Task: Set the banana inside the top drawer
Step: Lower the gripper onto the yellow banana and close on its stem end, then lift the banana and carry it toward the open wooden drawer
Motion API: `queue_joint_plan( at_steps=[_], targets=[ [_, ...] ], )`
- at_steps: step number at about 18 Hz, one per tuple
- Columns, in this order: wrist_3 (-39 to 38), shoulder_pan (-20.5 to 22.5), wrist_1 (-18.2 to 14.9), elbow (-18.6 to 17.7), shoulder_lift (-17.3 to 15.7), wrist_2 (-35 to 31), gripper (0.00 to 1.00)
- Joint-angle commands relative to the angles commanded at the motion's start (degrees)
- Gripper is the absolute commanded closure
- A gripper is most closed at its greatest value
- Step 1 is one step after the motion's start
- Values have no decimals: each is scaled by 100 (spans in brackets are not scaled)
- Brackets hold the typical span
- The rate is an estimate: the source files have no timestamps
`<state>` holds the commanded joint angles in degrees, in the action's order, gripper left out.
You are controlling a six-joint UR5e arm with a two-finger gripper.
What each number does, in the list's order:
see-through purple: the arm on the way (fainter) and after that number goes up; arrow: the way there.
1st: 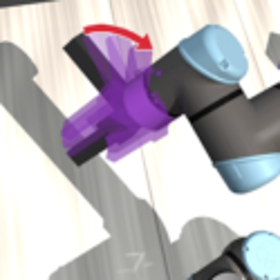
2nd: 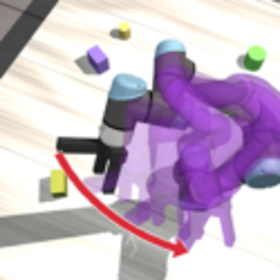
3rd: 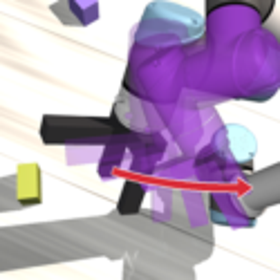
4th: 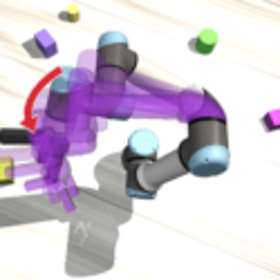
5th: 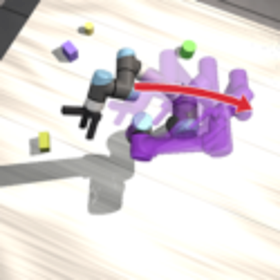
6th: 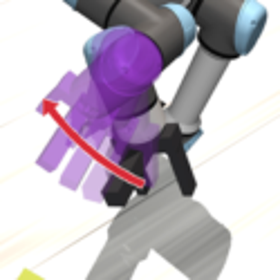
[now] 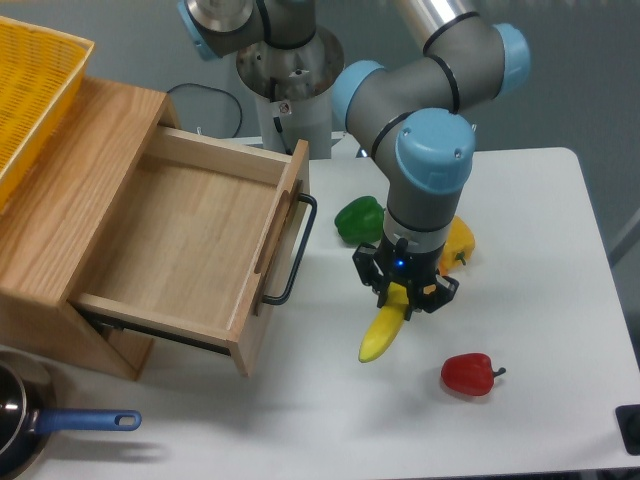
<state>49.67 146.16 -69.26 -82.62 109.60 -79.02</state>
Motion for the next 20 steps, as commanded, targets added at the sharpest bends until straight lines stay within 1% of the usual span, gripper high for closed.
queue_joint_plan(
  at_steps=[4, 6, 10, 13, 16, 20],
  targets=[
    [-580, 70, 0, 18, -175, 448, 63],
    [-652, 97, -35, 18, -316, 537, 63],
    [-678, 140, -447, 167, -404, 555, 63],
    [-678, 307, -886, 360, -694, 878, 63],
    [-678, 422, -1063, 387, -879, 1178, 63],
    [-678, 413, -1318, 387, -1072, 1283, 63]
  ],
)
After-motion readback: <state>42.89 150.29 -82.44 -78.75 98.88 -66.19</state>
